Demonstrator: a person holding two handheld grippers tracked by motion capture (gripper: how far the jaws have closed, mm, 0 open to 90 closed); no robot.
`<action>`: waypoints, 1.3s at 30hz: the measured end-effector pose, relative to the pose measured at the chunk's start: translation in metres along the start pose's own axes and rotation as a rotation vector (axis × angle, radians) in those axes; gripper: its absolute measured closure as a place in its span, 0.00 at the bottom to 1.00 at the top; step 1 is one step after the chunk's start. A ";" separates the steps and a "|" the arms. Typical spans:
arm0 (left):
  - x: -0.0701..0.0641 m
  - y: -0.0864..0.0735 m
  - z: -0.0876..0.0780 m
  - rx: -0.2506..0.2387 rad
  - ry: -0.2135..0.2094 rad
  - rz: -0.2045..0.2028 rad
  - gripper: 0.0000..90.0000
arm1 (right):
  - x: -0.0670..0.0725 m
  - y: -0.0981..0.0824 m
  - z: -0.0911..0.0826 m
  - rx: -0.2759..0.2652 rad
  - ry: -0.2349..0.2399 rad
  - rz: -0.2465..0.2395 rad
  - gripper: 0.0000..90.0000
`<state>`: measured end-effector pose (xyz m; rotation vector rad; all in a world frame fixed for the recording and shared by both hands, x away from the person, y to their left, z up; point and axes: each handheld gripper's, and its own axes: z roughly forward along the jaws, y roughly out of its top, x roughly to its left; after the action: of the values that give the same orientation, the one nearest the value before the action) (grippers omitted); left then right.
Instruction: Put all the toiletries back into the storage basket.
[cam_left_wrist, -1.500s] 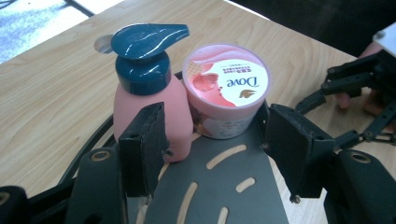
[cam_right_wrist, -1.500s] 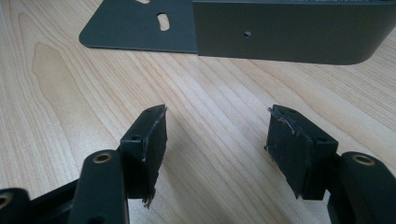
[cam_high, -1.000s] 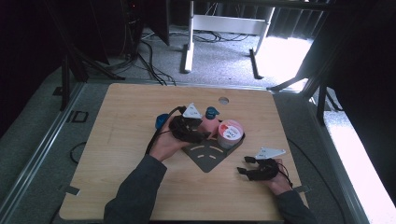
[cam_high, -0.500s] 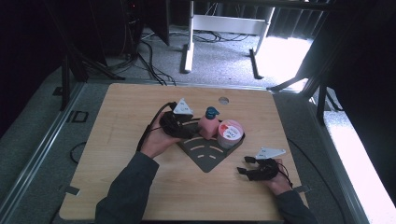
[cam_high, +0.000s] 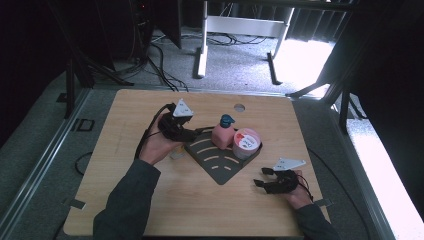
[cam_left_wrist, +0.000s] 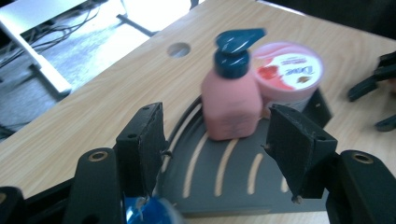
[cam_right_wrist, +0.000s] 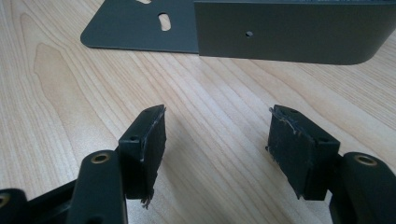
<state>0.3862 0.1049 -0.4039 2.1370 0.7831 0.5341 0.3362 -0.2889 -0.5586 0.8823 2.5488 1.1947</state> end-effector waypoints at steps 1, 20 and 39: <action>0.002 -0.001 0.000 0.006 0.012 -0.002 0.42 | 0.000 0.000 0.000 0.000 0.000 0.000 0.40; 0.018 -0.022 -0.004 0.065 0.107 -0.057 0.60 | 0.000 0.000 0.000 0.002 -0.001 -0.002 0.40; 0.020 -0.036 0.006 0.145 0.105 -0.080 0.54 | 0.001 0.000 0.000 0.003 -0.001 0.000 0.40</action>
<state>0.3913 0.1335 -0.4333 2.2132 0.9883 0.5653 0.3357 -0.2884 -0.5585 0.8835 2.5499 1.1908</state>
